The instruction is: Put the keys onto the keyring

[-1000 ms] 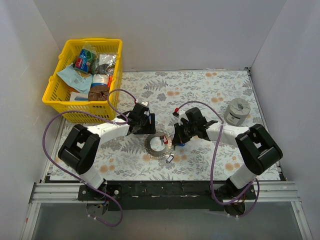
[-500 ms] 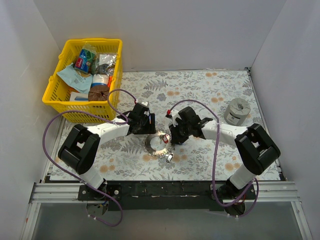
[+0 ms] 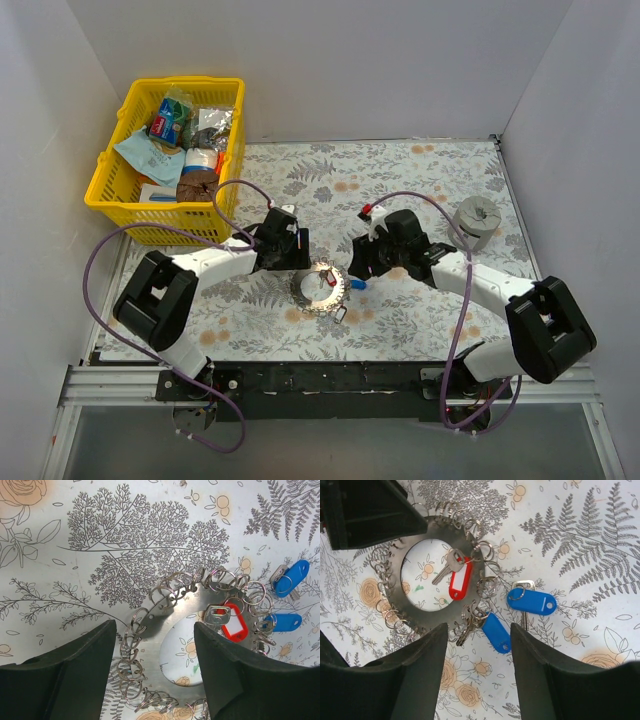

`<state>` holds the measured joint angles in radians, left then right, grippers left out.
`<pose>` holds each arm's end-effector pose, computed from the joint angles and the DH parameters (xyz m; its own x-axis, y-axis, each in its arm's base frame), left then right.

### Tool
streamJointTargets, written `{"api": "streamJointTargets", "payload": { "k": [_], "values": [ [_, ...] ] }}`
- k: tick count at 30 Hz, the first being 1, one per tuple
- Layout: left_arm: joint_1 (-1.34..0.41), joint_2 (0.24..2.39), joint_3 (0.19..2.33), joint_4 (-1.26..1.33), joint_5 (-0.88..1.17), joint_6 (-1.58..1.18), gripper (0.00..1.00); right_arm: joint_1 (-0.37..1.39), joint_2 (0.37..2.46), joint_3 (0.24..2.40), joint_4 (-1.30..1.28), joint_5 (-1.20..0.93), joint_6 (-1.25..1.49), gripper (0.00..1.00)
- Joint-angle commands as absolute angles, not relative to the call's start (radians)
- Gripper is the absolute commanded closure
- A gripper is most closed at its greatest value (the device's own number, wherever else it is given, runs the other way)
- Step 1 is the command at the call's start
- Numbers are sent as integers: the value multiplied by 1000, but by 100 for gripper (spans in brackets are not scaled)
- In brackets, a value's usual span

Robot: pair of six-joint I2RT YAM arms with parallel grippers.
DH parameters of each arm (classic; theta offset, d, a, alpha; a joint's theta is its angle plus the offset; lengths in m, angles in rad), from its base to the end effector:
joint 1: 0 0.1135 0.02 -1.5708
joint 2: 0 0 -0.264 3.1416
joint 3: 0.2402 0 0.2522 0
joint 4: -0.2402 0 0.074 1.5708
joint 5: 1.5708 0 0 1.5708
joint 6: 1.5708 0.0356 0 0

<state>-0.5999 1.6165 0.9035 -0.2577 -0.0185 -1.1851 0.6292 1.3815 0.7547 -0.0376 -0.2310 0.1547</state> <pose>0.2632 -0.1793 0.1719 -0.7713 -0.5948 -0.2266 -0.4220 0.7444 -0.5175 0.2292 0.1769 0.2107 -0.6033 -0.2536 -0.7561 -0.6332 0.7287 0.2608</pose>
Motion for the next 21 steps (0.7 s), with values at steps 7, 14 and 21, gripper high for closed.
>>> {"api": "streamJointTargets", "payload": {
  "k": [7, 14, 21],
  "values": [
    [-604, 1509, 865, -192, 32, -1166, 37, 535, 1391, 695, 100, -479, 236, 48],
    [-606, 1505, 859, -164, 89, -1158, 37, 535, 1452, 722, 77, -494, 229, 55],
    [-607, 1486, 861, -121, 167, -1147, 36, 535, 1483, 739, 58, -509, 226, 60]
  ]
}}
